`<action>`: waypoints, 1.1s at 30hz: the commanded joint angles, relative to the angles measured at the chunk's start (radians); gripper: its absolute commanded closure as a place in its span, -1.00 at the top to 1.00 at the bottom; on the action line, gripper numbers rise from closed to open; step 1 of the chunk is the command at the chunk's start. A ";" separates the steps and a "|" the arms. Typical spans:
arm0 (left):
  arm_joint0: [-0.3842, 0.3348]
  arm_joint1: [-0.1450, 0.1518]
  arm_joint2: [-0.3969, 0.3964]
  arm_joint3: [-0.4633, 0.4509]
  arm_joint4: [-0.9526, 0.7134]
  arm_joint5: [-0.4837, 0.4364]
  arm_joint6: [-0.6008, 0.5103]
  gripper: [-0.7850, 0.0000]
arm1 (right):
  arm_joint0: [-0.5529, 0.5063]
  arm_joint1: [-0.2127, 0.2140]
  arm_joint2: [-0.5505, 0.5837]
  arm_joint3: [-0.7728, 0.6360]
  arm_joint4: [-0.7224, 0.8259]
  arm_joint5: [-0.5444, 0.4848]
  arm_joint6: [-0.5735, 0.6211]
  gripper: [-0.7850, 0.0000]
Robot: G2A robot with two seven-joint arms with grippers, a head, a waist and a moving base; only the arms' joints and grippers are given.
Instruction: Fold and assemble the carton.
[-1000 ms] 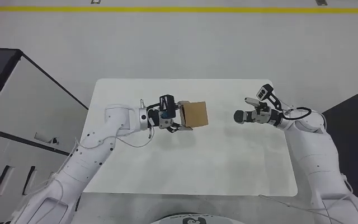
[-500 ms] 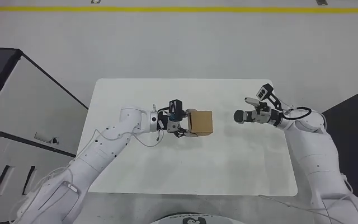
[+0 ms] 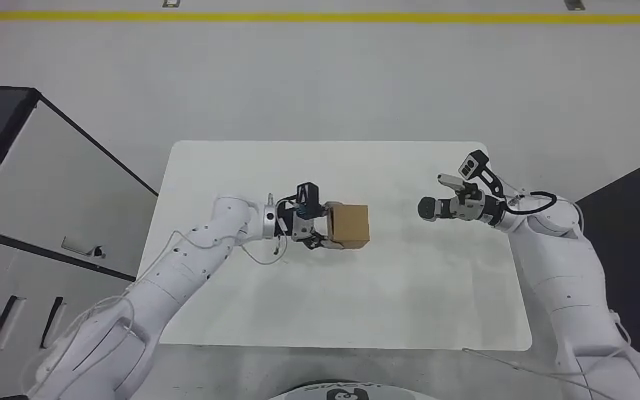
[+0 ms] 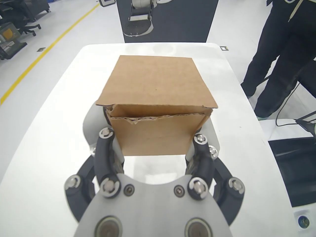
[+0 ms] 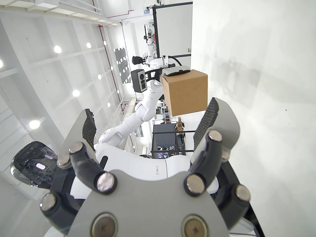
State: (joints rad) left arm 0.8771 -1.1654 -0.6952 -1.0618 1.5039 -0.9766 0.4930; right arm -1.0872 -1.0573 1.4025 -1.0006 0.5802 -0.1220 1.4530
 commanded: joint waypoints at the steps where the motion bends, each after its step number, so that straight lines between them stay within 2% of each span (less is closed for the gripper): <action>1: -0.016 -0.013 0.024 0.047 0.010 0.002 0.039 -1.00 | 0.000 0.000 0.000 0.000 0.000 0.000 0.000 1.00; 4: -0.040 -0.032 0.047 0.120 0.023 0.041 0.059 -1.00 | 0.000 0.000 0.000 0.000 0.000 0.000 0.000 1.00; 12: -0.032 -0.033 0.049 0.112 0.031 0.072 0.032 -1.00 | 0.000 0.000 0.000 0.000 0.000 0.000 0.000 1.00; 15: -0.032 -0.032 0.051 0.129 0.041 0.047 0.022 -1.00 | 0.000 0.000 0.000 0.000 0.000 0.000 0.000 1.00; 19: -0.039 -0.036 0.055 0.194 0.029 0.013 0.064 -1.00 | 0.000 0.000 0.000 0.000 0.000 0.000 0.000 1.00; 33: -0.095 -0.091 0.120 0.378 0.056 0.018 0.140 -1.00 | 0.000 0.000 0.000 0.000 0.000 0.000 0.000 1.00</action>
State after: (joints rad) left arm 0.7852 -1.2519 -0.5800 -0.6946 1.5581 -0.9601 0.6277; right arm -1.0872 -1.0573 1.4025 -1.0006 0.5802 -0.1220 1.4530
